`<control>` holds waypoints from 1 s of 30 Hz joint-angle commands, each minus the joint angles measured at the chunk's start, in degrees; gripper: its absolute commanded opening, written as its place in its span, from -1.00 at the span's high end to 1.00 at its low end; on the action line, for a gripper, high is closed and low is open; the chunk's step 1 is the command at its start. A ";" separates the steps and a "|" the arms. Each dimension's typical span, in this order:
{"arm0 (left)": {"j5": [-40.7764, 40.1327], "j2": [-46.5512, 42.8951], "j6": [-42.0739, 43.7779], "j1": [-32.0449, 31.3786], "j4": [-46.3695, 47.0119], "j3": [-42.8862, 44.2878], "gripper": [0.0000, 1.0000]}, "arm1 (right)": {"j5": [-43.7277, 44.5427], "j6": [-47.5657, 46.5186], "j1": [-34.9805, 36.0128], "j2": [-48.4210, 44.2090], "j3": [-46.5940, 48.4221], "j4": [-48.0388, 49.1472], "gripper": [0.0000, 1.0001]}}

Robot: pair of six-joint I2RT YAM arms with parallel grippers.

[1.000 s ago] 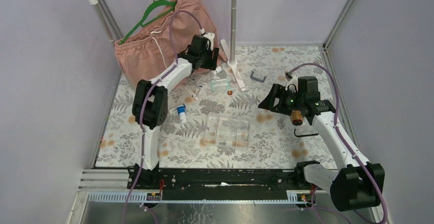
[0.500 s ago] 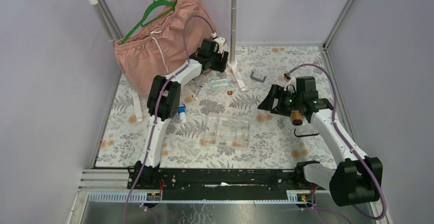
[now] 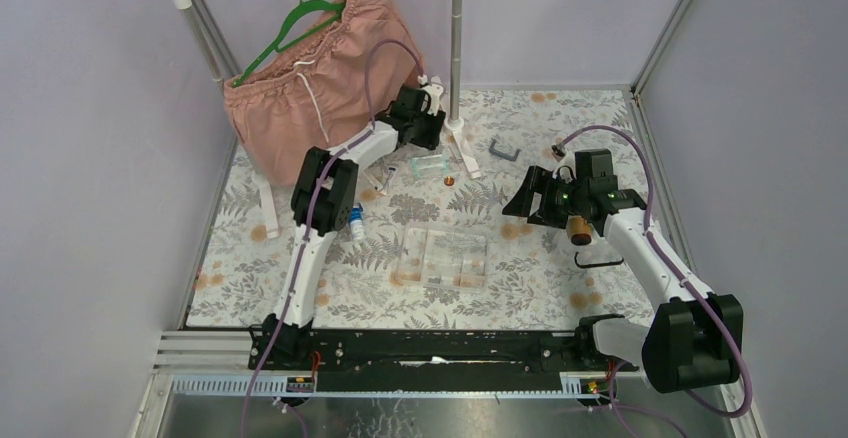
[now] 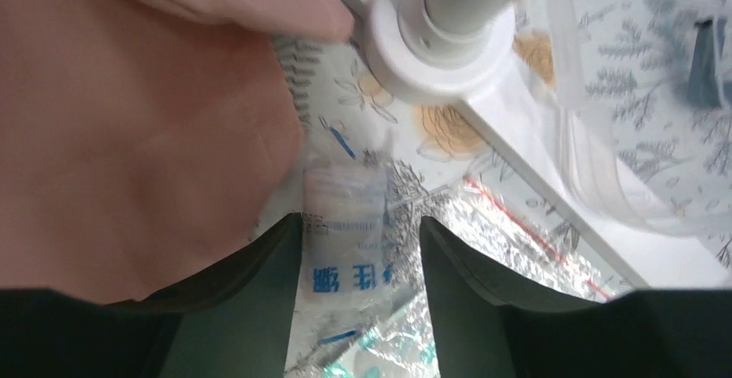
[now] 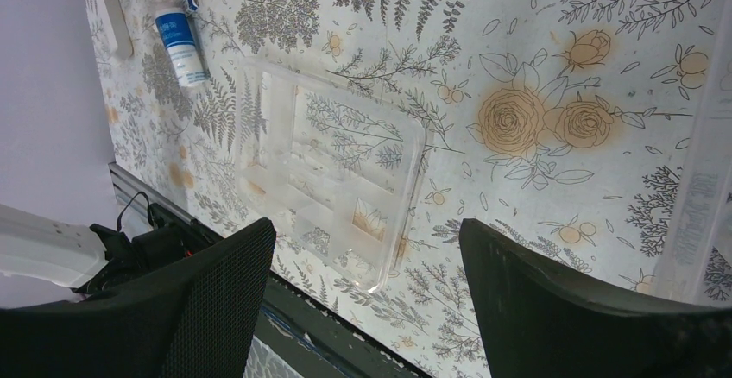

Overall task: Organize the medicine kit
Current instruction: Adjust the medical item at the center of the board.

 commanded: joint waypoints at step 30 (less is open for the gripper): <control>-6.14 -34.70 -6.62 -6.74 -4.42 -34.16 -0.13 | 1.18 2.70 0.26 0.66 1.81 4.96 -0.74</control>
